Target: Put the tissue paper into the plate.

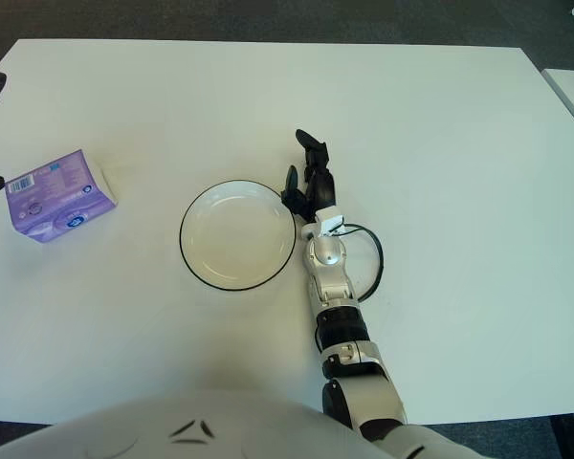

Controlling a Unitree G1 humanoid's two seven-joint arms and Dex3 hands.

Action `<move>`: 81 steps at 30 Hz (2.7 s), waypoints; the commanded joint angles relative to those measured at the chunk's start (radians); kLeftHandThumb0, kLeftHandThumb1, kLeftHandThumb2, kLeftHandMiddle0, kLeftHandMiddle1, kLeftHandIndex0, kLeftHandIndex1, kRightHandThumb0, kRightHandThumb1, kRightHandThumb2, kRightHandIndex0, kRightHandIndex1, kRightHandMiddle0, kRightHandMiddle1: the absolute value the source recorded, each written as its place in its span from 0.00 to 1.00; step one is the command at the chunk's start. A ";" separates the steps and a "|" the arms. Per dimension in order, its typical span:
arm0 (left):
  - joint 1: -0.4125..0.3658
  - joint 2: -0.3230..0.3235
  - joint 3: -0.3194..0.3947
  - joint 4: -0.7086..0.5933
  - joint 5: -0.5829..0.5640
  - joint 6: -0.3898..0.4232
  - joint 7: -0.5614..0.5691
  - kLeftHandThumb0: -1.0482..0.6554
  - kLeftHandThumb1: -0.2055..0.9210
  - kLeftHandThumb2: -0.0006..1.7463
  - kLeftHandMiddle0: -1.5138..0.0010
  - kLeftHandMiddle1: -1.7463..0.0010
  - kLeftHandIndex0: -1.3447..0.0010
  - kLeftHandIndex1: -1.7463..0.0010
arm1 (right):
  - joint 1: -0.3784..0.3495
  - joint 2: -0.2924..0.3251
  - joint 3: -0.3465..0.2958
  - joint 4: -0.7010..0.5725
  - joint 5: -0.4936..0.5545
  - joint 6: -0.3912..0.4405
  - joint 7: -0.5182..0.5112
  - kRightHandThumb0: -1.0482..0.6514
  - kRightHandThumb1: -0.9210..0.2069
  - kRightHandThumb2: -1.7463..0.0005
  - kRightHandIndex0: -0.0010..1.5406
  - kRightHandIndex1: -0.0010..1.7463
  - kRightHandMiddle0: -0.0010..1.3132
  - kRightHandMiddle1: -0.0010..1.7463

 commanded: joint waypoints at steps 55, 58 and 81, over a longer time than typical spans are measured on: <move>-0.442 0.229 -0.540 0.121 -0.174 0.177 -0.486 0.00 1.00 0.49 1.00 1.00 1.00 1.00 | 0.062 -0.012 -0.042 0.136 0.034 0.019 0.016 0.25 0.00 0.51 0.14 0.00 0.00 0.35; -0.446 0.224 -0.552 0.126 -0.166 0.185 -0.482 0.00 1.00 0.49 1.00 1.00 1.00 1.00 | 0.062 -0.013 -0.043 0.137 0.035 0.017 0.017 0.25 0.00 0.51 0.14 0.00 0.00 0.35; -0.419 0.181 -0.563 0.108 -0.098 0.249 -0.403 0.00 1.00 0.45 1.00 1.00 1.00 1.00 | 0.057 -0.026 -0.060 0.145 0.045 0.011 0.023 0.24 0.00 0.51 0.15 0.01 0.00 0.38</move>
